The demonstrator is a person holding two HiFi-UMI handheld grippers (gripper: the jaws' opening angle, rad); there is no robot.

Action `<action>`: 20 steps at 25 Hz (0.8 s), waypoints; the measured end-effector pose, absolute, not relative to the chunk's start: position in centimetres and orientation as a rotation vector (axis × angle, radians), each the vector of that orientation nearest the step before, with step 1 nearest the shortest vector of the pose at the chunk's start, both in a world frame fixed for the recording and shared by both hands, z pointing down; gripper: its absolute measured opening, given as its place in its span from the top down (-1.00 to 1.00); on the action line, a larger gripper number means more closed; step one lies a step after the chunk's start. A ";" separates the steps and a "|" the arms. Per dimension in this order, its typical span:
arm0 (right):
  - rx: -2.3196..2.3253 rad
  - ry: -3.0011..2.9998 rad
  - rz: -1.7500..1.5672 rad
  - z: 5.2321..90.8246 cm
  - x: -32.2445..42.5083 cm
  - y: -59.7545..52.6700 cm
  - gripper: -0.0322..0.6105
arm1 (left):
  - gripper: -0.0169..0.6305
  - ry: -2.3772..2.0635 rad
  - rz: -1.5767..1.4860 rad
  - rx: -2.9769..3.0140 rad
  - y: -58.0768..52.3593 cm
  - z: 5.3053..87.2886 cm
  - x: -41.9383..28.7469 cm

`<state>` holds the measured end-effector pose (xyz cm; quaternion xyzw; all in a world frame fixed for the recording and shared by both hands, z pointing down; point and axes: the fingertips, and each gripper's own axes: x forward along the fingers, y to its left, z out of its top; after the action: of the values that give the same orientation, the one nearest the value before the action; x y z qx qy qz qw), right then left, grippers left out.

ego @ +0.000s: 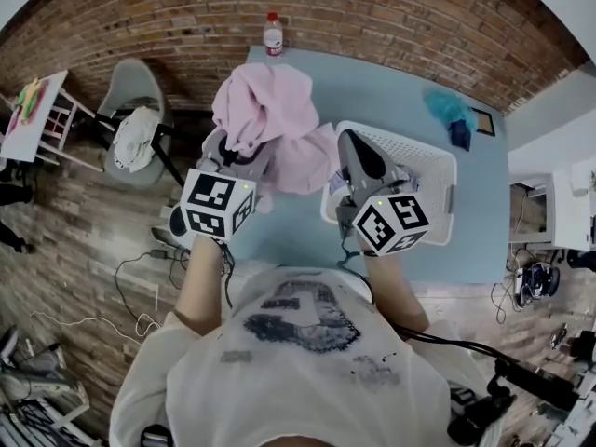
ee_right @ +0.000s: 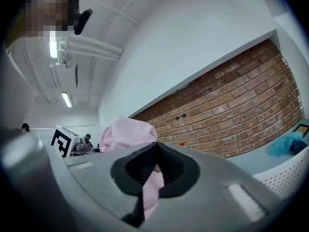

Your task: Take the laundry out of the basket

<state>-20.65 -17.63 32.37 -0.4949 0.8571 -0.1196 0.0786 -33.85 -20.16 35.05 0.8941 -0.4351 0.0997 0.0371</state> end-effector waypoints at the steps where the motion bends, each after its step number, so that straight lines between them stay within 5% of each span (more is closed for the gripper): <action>1: -1.483 2.567 -0.362 32.5 -20.8 -17.5 0.90 | 0.42 -1.332 0.314 2.733 -20.1 35.8 -34.0; 20: -1.556 2.562 -0.516 37.5 -19.9 -17.7 0.90 | 0.42 -1.229 0.426 2.431 -20.6 51.2 -35.0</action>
<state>-19.93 -17.73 37.51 -0.5109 0.8413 -0.1694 0.0498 -35.03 -20.64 51.25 0.8655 -0.4376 0.1518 0.1908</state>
